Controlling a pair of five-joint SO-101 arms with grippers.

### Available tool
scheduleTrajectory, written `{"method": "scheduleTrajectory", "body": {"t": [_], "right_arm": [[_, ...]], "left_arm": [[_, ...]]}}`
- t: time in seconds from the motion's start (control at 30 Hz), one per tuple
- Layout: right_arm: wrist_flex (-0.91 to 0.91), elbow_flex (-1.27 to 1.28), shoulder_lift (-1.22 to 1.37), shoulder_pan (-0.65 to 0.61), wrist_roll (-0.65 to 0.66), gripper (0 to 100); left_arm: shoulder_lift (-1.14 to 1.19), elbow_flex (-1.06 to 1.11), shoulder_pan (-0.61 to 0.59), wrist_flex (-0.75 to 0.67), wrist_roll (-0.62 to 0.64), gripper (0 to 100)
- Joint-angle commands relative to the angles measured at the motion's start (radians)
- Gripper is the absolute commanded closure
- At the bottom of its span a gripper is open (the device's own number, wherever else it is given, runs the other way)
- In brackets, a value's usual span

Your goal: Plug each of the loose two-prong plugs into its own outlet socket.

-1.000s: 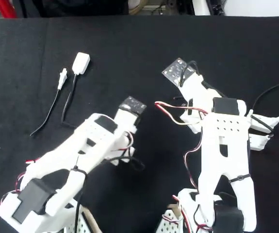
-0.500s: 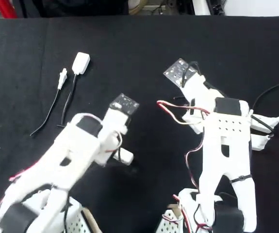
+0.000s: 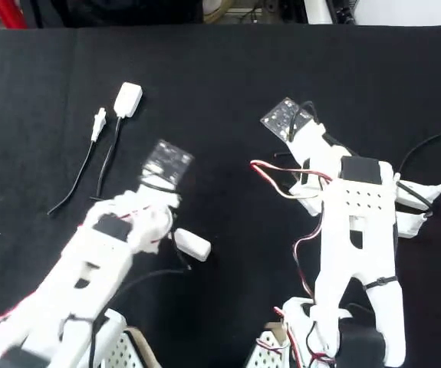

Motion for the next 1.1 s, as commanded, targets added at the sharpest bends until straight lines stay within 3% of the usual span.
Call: {"method": "scheduleTrajectory", "body": {"t": [0.0,0.17,0.33,0.43,0.5,0.57,0.63,0.73,0.83,1.07], "right_arm": [[-0.017,-0.008,-0.004,0.008,-0.002,98.7],[-0.015,-0.010,-0.004,0.009,0.002,98.7],[-0.015,-0.013,-0.002,0.008,0.002,98.7],[-0.015,-0.013,-0.001,0.008,0.003,98.7],[-0.015,-0.015,-0.001,0.008,0.003,98.7],[-0.015,-0.015,-0.001,0.008,0.003,98.7],[-0.017,-0.015,-0.001,0.008,0.003,98.7],[-0.017,-0.015,0.002,0.008,0.002,98.7],[-0.017,-0.015,0.002,0.008,0.000,98.7],[-0.011,-0.010,0.002,-0.037,-0.005,98.7]], "left_arm": [[0.123,-0.047,-0.041,-0.015,-0.025,97],[0.060,-0.041,-0.042,0.155,-0.103,97],[-0.265,0.117,0.012,0.236,-0.129,97],[-0.511,0.140,-0.007,0.315,-0.086,97],[-0.660,0.139,-0.067,0.318,0.011,97],[-0.778,0.159,-0.082,0.252,0.121,97],[-0.847,0.234,-0.013,0.127,0.192,97],[-0.856,0.374,0.133,-0.049,0.196,97],[-0.836,0.437,0.185,-0.172,0.195,97],[-0.753,0.464,0.321,-0.175,0.195,92]]}}
